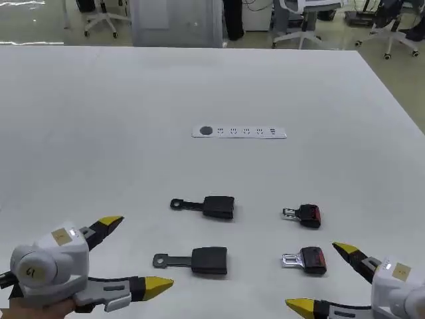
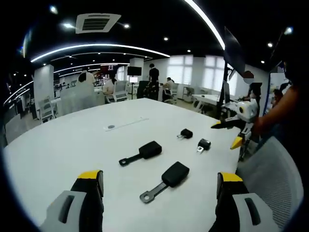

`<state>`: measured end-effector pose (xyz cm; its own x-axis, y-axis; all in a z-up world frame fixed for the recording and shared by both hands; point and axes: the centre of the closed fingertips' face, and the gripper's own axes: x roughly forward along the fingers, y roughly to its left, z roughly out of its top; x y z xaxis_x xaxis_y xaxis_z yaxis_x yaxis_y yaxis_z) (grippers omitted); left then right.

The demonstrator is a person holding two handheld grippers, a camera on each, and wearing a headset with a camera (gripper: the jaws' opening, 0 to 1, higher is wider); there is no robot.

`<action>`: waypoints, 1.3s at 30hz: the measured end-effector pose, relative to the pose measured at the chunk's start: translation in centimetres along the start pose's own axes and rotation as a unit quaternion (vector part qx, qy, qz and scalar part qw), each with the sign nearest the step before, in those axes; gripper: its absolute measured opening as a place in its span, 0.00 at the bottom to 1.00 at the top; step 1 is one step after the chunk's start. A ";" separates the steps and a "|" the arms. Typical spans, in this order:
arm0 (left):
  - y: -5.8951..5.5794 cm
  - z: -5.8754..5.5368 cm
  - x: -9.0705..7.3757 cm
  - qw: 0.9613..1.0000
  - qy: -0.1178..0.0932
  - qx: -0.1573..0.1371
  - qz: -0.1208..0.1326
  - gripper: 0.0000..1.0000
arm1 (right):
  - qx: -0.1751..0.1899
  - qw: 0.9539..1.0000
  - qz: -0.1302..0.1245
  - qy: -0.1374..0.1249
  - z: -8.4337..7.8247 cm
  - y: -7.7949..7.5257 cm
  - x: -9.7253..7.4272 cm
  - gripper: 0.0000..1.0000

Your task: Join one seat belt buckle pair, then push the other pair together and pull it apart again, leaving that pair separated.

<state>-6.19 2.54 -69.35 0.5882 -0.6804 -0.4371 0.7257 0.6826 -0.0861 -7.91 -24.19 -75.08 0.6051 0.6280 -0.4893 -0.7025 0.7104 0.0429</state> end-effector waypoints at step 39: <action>-0.2 -0.1 -0.4 1.000 -0.003 0.000 0.007 0.99 | -0.003 1.000 -0.002 -0.005 0.6 0.0 0.0 0.94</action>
<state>-6.61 2.64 -69.24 0.6001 -0.6729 -0.4325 0.7176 0.6918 -0.0805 -7.70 -23.96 -74.61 0.6116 0.6280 -0.4813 -0.7019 0.7113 0.0363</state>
